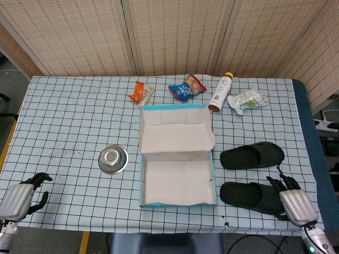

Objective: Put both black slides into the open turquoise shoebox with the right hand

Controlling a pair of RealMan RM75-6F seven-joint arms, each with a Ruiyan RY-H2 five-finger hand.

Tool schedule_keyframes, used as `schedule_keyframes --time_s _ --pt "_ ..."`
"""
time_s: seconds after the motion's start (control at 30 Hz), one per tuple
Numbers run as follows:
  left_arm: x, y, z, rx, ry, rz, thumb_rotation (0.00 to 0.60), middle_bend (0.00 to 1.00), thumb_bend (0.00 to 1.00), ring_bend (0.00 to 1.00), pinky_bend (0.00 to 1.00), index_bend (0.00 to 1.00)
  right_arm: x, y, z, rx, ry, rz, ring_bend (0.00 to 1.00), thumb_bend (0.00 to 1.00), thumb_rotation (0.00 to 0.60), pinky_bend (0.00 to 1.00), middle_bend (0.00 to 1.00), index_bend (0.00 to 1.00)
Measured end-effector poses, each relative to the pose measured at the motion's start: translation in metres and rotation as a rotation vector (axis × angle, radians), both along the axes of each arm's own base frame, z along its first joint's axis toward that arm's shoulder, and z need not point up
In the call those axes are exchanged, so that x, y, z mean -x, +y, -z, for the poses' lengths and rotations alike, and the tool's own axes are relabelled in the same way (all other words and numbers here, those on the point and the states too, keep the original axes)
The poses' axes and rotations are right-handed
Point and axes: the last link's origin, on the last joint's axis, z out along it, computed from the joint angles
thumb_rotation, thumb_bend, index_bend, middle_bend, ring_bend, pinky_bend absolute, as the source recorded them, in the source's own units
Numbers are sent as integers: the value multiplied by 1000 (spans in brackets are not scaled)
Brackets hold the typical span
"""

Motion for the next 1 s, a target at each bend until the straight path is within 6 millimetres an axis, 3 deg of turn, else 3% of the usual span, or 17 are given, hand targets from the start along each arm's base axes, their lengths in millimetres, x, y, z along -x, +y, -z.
schedule_keyframes --time_s 0.4,1.0 --pt "0 1 2 18 -3 -7 600 255 494 404 537 351 16 -13 17 -62 46 91 0 0 600 114 141 34" --pt "1 1 2 34 -8 -12 600 268 493 423 538 361 29 -18 32 -167 52 183 0 0 600 113 142 54"
